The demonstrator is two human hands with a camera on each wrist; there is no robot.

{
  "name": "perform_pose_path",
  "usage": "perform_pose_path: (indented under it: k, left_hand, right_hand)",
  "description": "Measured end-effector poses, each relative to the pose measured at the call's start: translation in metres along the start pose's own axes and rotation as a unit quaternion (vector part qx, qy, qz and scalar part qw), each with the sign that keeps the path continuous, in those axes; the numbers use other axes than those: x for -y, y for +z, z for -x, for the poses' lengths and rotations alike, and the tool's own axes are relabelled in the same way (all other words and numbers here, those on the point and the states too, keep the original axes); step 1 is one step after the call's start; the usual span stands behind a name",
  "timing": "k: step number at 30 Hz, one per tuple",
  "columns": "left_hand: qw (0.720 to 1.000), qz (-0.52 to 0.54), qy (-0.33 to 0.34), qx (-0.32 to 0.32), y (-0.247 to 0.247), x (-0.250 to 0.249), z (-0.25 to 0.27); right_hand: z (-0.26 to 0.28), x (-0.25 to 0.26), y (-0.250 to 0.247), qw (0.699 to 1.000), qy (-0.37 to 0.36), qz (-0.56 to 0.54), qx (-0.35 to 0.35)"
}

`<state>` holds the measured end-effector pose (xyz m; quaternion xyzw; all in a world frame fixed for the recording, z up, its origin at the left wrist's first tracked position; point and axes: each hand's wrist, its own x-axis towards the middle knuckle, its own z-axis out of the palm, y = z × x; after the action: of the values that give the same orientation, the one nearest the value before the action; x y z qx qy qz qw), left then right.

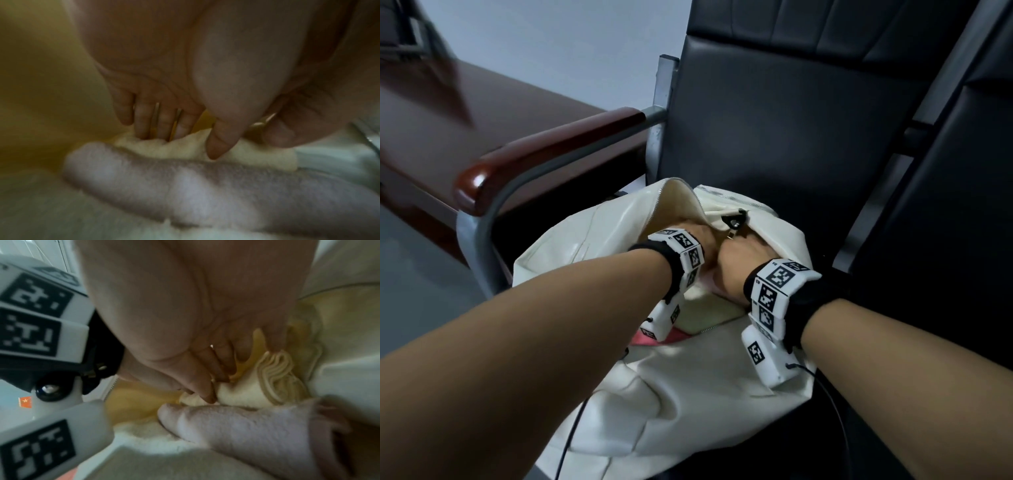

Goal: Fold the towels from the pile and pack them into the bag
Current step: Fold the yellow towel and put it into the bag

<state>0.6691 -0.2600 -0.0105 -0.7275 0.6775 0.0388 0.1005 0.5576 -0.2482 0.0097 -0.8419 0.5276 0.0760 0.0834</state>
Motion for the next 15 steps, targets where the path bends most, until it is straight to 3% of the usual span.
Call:
perform_pose_path:
  k: [3,8,15]
  left_hand:
    - [1.0,-0.021,0.016,-0.006,-0.004,-0.001,0.002]
    - [1.0,0.009,0.019,0.01,0.004,0.0,-0.007]
    - [0.988,-0.113,0.071,0.072,0.034,0.009,-0.04]
  right_hand:
    - [-0.008,-0.002,0.007,0.999,-0.027,-0.021,0.016]
    - [-0.016,-0.015,0.026,0.999,0.004,0.011,0.053]
    - [-0.015,-0.016,0.023,0.996,0.018,0.002,0.083]
